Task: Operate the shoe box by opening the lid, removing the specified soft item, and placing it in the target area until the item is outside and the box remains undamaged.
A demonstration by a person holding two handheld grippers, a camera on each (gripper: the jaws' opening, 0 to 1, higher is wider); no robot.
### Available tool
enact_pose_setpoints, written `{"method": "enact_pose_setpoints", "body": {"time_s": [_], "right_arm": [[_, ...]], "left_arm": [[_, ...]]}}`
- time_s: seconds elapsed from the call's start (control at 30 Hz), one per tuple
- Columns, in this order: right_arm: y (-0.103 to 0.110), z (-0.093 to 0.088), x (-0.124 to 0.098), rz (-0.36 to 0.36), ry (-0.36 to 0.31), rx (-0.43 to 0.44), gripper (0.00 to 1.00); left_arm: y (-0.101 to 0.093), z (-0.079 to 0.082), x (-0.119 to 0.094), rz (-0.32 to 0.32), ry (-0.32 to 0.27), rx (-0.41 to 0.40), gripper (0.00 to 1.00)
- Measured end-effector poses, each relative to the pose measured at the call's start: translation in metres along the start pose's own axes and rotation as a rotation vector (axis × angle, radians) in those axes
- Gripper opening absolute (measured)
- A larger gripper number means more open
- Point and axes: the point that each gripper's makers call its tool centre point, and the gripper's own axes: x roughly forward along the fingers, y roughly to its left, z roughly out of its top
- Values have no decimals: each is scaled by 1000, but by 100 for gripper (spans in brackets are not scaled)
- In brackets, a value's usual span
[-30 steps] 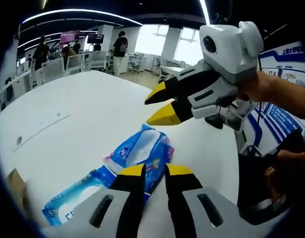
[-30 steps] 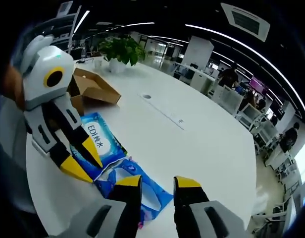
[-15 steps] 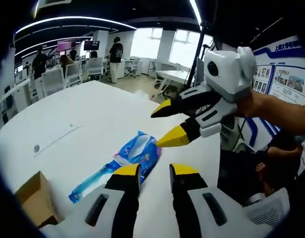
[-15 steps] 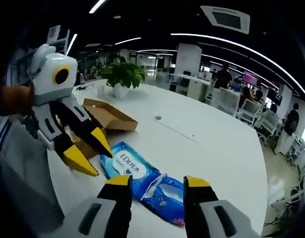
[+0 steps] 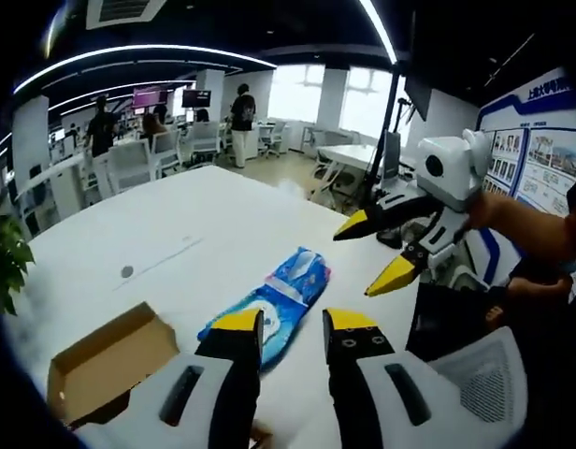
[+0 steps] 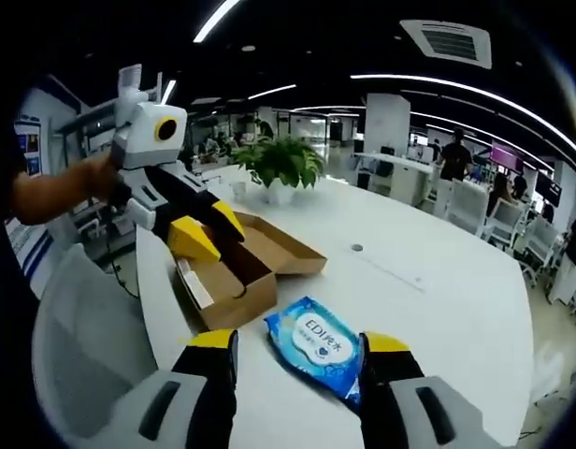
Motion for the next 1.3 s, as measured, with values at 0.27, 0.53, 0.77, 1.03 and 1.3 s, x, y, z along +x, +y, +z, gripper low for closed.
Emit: {"method": "enact_pose_setpoints", "body": {"time_s": [0.27,0.53,0.77,1.03,1.3], "right_arm": [[34,10,15,73,10,-42,53],[56,23,34,133,8,-59,55],[71,32,53,189,24,-89,54],[95,33,84,302,78,-158,55],[116,31,115,401,112,-220,55]], "left_arm": [[25,-22,-44,56,19,-19,28],[60,-38,-85,128,24,-36,28],[90,-57,-112,178,41,-52,28],[109,-85,-133,198,65,-66,33],[128,-118,-159,262,84,-103,39]]}}
